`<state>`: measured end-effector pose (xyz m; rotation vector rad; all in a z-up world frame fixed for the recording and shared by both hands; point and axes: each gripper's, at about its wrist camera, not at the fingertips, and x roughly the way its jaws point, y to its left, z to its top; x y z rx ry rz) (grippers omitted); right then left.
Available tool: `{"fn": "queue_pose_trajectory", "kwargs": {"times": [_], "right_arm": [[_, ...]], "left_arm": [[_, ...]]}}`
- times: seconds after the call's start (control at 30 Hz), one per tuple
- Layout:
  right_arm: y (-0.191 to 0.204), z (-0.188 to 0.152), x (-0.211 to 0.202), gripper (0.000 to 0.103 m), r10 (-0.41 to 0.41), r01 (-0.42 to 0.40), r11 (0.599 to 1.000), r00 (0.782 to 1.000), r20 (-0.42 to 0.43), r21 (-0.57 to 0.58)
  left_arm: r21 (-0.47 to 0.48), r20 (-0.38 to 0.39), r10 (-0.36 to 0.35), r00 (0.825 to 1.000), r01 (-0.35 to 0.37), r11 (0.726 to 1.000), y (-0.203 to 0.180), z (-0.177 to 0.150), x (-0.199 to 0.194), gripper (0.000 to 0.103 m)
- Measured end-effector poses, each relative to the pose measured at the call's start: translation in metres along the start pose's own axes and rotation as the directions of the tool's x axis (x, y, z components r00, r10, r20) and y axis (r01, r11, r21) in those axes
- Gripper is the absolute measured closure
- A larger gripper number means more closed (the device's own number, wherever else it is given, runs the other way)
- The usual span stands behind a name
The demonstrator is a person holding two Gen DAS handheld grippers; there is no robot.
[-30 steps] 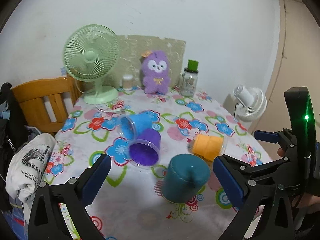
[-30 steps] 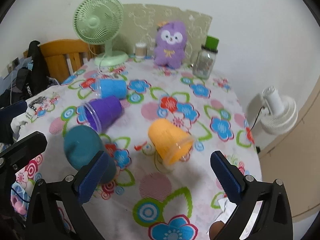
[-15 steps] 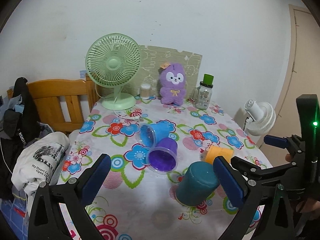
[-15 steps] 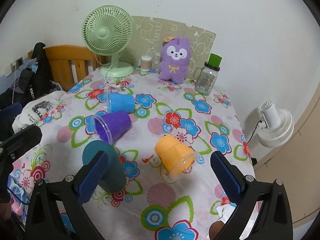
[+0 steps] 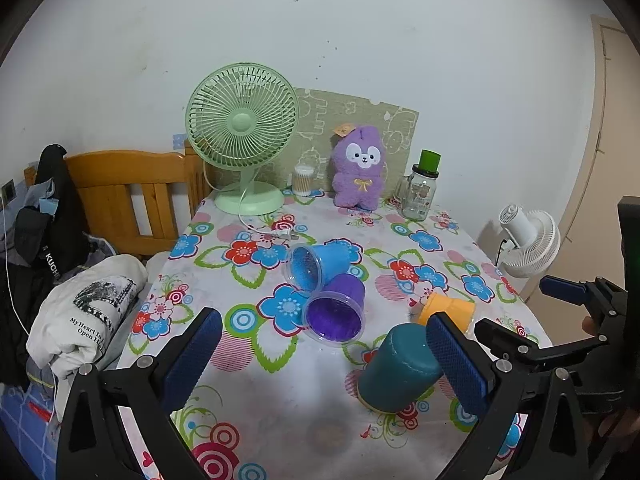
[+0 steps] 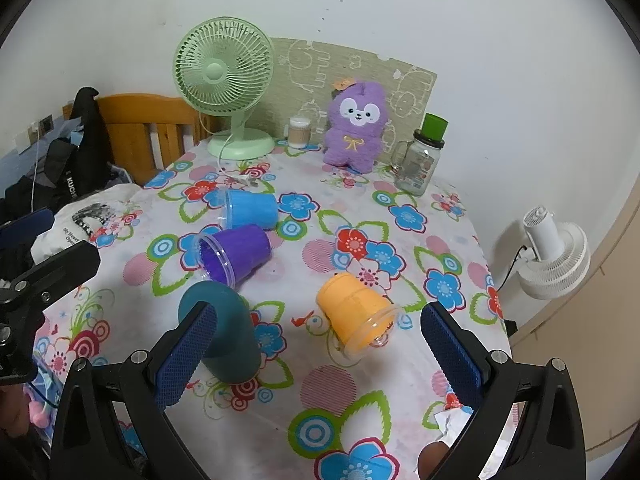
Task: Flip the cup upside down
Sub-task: 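Open the right gripper and withdraw from the upside-down teal cup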
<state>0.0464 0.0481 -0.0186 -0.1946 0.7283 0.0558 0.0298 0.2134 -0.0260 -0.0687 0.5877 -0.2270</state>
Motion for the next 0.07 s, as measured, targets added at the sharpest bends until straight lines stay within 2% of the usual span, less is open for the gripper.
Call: {"fn": "queue_pose_trajectory", "kwargs": {"times": [0.07], "right_arm": [[0.0009,0.0,-0.0005,0.0,0.001,-0.001,1.0,1.0,0.0,-0.003]], "left_arm": [[-0.001,-0.001,0.001,1.0,-0.001,1.0,-0.0001,0.0003,-0.0001,0.0]]}}
